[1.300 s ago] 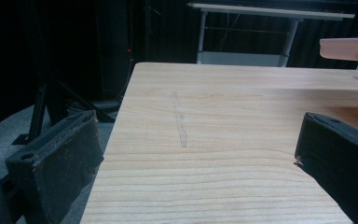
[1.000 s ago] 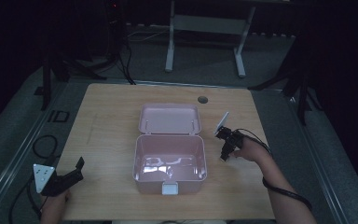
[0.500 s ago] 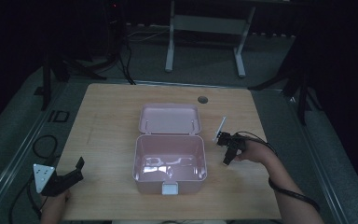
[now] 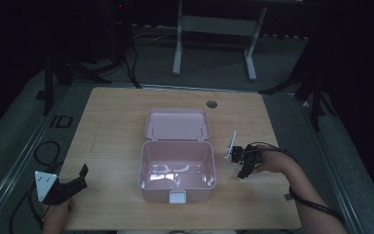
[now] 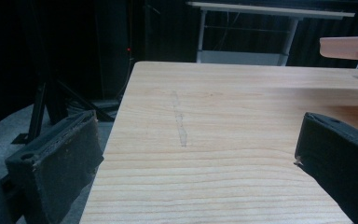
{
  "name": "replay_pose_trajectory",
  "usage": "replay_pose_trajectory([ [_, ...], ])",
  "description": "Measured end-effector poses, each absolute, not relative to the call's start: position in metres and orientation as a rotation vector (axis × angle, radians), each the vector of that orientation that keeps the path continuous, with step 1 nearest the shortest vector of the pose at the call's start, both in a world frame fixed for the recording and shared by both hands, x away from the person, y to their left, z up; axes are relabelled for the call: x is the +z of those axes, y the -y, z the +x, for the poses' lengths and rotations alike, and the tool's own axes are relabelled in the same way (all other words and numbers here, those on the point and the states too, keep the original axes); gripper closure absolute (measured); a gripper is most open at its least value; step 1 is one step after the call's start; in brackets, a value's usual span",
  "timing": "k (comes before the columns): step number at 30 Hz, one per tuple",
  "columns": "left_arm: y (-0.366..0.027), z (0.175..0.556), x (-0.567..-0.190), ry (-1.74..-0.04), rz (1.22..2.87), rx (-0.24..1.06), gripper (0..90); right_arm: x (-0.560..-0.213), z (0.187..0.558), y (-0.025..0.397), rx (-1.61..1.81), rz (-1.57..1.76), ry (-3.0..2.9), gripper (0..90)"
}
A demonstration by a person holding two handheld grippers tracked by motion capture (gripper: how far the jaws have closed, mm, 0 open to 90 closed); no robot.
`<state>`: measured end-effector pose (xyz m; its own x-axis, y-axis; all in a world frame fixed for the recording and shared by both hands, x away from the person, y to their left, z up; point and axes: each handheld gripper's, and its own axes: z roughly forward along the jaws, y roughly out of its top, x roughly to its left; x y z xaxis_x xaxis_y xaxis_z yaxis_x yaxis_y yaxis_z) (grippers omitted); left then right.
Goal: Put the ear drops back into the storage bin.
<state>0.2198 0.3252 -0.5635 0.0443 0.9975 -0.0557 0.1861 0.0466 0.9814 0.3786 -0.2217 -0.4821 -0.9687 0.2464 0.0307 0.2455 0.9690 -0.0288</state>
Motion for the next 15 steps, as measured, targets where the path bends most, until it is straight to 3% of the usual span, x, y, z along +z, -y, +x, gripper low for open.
replay_pose_trajectory([
  [15, -0.325, 0.220, -0.564, -1.331, 1.328, 1.041, 0.5, -0.478, 0.346, 0.214, 0.059, 0.018, 3.154, 59.8],
])
